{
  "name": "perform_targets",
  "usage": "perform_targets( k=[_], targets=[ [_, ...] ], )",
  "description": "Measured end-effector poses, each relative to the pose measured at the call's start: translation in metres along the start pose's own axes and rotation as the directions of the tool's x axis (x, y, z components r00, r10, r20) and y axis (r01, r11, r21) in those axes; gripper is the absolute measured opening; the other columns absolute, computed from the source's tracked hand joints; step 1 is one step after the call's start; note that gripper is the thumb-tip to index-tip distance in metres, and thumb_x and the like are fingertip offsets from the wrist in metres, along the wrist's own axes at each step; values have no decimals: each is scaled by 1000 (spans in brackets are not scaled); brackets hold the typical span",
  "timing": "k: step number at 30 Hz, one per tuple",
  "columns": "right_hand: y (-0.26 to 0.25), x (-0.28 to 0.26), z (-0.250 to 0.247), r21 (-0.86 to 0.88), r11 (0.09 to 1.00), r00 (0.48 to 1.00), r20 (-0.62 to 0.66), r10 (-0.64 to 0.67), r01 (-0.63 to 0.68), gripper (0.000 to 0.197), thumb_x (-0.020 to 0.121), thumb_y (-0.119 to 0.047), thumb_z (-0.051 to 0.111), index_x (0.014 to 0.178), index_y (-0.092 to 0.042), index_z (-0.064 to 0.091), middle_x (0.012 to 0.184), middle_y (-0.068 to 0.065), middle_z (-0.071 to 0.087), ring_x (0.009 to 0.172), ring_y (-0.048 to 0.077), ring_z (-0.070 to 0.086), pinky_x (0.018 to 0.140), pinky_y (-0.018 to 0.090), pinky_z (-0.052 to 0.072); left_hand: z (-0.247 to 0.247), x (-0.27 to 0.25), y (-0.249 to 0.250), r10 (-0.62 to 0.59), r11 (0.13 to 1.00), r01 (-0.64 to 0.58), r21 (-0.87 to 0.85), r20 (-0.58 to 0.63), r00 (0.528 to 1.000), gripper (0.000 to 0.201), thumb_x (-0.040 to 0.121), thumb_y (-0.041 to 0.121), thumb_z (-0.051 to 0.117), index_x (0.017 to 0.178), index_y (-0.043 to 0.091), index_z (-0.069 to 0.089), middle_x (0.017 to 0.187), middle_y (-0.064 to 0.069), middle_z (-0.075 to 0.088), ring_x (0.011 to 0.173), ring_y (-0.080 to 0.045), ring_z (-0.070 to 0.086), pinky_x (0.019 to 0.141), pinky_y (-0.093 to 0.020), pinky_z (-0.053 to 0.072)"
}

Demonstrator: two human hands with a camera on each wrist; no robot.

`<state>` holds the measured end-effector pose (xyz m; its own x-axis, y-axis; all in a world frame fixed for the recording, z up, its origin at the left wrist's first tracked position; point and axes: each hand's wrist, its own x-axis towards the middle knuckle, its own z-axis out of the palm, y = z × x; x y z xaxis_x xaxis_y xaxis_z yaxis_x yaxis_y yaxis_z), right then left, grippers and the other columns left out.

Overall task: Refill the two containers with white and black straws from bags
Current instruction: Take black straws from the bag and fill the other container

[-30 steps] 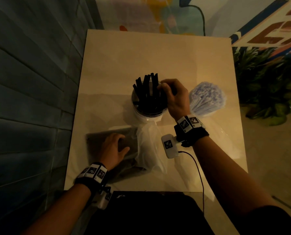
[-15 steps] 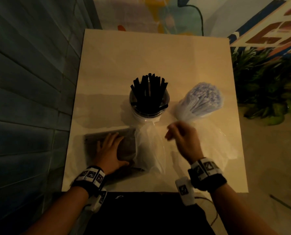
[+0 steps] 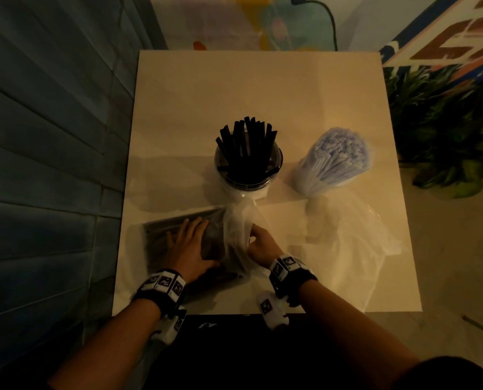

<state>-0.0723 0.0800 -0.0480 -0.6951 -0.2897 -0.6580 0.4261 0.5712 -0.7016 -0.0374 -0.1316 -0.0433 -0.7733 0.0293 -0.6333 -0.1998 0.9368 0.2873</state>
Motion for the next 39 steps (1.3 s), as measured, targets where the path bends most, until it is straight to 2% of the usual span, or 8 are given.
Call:
perform_targets(
  k=[10,15,19,22,26,32,36,39],
  targets=[
    [9,-1,2,-24,1000,999,-33,-3,2,28,83,-29,61,108,-31,73,103,-5,73,95,15,68,86,38,57,8,-5,-1,21,1000,-21,-3,-18,1000,113,70,64,73,155,28,7,163,7,-1,150,-18,-7,118,-61,0],
    [14,-1,-15,107,994,998,-58,25,-19,38,86,0,56,112,-24,71,101,1,71,81,16,67,66,26,54,11,-6,-1,17,1000,-17,-2,-24,1000,112,71,65,71,155,29,7,163,9,-2,150,-17,-9,118,-60,-1],
    [10,7,-7,8,999,999,15,-42,41,24,86,-15,64,107,-27,72,106,-4,72,94,17,70,78,36,59,12,-5,-3,17,1000,-17,-4,-13,1000,113,70,66,71,155,29,6,163,9,-4,150,-17,-10,118,-61,-1],
    [9,14,-7,-9,1000,1000,10,-16,16,18,90,-15,63,93,-32,71,92,-4,74,81,17,71,66,35,59,12,-6,-4,17,1000,-17,0,-6,1000,112,71,67,69,155,29,5,163,10,-5,150,-16,-11,118,-60,-2],
    [17,12,-22,355,935,988,-131,79,-27,8,85,-6,73,85,-13,71,64,3,69,57,21,60,55,31,49,14,-7,-7,9,1000,-9,-14,-29,1000,112,71,67,69,155,30,5,163,10,-4,150,-14,-11,118,-59,-4],
    [20,-5,-9,662,731,968,-34,249,-164,19,96,-4,60,115,-6,64,99,5,68,79,14,64,66,22,57,15,-5,-5,8,1000,-8,-2,-22,1000,114,70,68,69,155,29,3,163,10,-5,150,-15,-11,118,-60,-2],
    [18,3,8,454,860,966,3,260,-233,21,85,-24,74,96,-6,73,93,14,75,87,32,71,83,56,58,17,-5,-7,13,1000,-13,-10,-2,1000,114,70,67,70,155,29,3,163,9,-5,150,-16,-12,118,-61,-2],
    [14,13,14,366,915,976,-61,208,-172,27,80,-28,71,90,-3,70,88,19,73,85,39,70,75,59,56,17,-5,-9,8,1000,-8,-24,-7,1000,113,71,67,70,155,29,4,163,9,-4,150,-16,-10,118,-60,-1]
  ],
)
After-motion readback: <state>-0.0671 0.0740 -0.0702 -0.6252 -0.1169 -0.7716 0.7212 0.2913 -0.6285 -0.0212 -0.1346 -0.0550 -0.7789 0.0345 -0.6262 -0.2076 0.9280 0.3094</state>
